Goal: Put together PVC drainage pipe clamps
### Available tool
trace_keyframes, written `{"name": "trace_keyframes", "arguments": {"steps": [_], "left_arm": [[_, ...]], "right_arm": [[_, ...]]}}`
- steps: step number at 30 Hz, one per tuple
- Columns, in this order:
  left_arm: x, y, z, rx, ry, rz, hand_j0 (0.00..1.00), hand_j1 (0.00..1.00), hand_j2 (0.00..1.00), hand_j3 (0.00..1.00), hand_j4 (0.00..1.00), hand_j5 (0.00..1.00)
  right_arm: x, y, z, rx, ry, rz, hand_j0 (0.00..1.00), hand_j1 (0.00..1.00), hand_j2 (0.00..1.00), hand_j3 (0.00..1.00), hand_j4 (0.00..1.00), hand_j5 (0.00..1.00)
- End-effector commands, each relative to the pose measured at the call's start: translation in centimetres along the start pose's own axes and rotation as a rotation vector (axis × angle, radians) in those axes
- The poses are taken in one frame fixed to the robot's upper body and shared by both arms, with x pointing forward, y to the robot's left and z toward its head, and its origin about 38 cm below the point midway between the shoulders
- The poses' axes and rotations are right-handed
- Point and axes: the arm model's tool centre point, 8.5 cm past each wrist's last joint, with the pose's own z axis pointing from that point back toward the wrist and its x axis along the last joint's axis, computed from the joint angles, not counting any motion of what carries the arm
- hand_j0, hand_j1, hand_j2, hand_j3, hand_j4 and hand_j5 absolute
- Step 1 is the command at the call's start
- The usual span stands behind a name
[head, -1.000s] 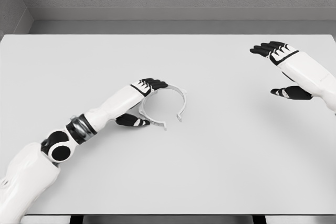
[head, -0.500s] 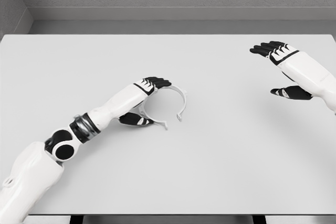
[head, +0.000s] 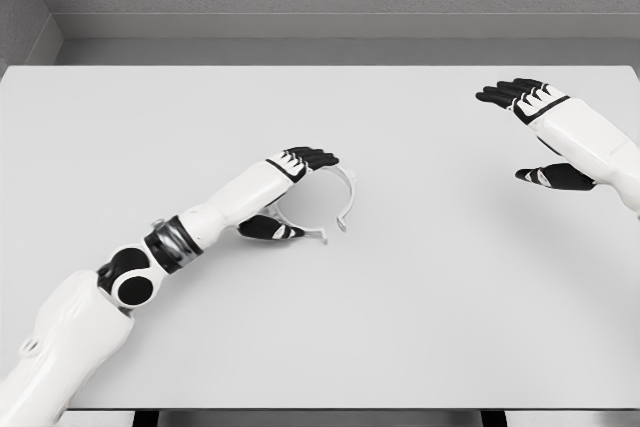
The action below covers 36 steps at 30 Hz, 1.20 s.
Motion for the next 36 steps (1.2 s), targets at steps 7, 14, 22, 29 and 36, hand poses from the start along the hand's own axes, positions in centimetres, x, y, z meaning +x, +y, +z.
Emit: {"name": "trace_keyframes", "arguments": {"steps": [7, 14, 22, 29, 36], "left_arm": [[0.5, -0.3, -0.5, 0.004, -0.012, -0.001, 1.00, 1.00, 1.00, 1.00, 1.00, 1.00], [0.4, -0.2, -0.1, 0.005, -0.007, -0.001, 1.00, 1.00, 1.00, 1.00, 1.00, 1.00], [0.6, 2.2, 1.8, 0.029, -0.010, -0.050, 1.00, 1.00, 1.00, 1.00, 1.00, 1.00], [-2.8, 4.2, 3.9, 0.042, 0.097, -0.079, 1.00, 1.00, 1.00, 1.00, 1.00, 1.00], [-4.1, 3.3, 3.6, 0.029, 0.133, -0.052, 1.00, 1.00, 1.00, 1.00, 1.00, 1.00]], "right_arm": [[0.0, -0.1, 0.0, -0.005, -0.001, -0.006, 1.00, 1.00, 1.00, 1.00, 1.00, 1.00], [0.0, -0.1, 0.0, -0.004, 0.000, -0.006, 1.00, 1.00, 1.00, 1.00, 1.00, 1.00], [0.0, -0.1, 0.0, -0.005, -0.001, -0.006, 1.00, 1.00, 1.00, 1.00, 1.00, 1.00], [0.0, -0.1, 0.0, -0.004, -0.001, -0.005, 1.00, 1.00, 1.00, 1.00, 1.00, 1.00], [0.0, -0.1, 0.0, -0.005, -0.001, -0.006, 1.00, 1.00, 1.00, 1.00, 1.00, 1.00]]}}
